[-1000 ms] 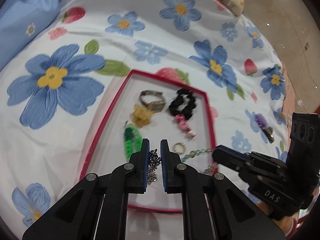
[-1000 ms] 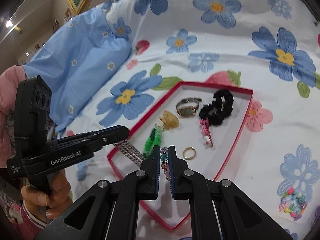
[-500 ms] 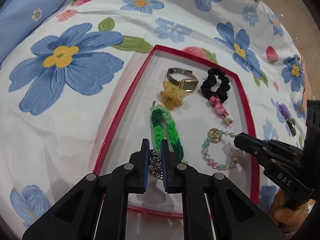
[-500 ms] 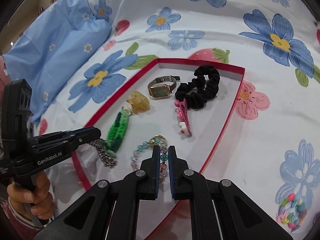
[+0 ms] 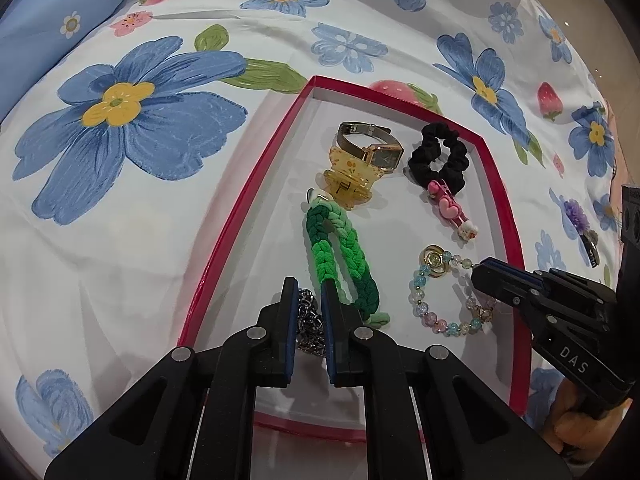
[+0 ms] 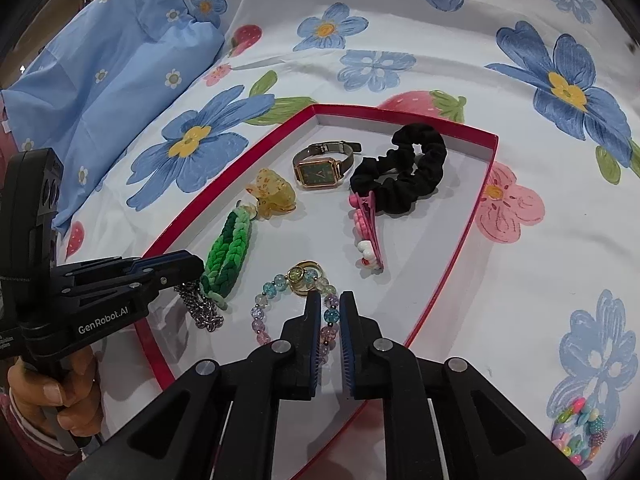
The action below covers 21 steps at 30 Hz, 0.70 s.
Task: Organize jewelry
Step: 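Open both tools to release the chain and bracelet in the tray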
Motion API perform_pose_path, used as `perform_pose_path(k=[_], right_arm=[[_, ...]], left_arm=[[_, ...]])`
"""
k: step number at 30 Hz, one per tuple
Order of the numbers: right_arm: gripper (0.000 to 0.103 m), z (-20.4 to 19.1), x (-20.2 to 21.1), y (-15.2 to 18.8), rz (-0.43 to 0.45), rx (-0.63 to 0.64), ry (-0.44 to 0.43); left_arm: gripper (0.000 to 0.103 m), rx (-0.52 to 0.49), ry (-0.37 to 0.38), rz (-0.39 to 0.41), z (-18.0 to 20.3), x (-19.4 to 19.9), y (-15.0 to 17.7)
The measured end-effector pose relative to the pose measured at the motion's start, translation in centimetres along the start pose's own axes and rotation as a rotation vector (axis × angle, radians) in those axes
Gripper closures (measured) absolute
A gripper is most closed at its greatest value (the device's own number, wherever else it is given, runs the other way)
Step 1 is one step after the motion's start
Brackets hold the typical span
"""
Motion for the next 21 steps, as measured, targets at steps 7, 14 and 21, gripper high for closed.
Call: perform_pose_path(k=[7, 14, 21], right_arm=[[0.088, 0.2, 0.2, 0.0, 0.005, -0.018, -0.011], [0.072, 0.1, 1.6, -0.5, 0.048, -0.044, -0.046], [0.070, 0.4, 4.9, -0.7, 0.112, -0.063, -0.069]], left_arm=[[0.078, 0.001, 0.006, 0.007, 0.2, 0.3, -0.1], [0.067, -0.001, -0.002, 0.025, 0.5, 1.3, -0.4], [0.048, 0.021, 0.030, 0.062, 1.5, 3.2, -0.2]])
Point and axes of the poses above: each gripper's, at about its wrist camera, not at the fingertips, and x roughly against the way its jaws point, z to its right, y to its underside, the point moved 7 cm from there along -x, roughly the way its jaws point, and after that the axes turned 7 degrees about z, right-handed, at the moved point
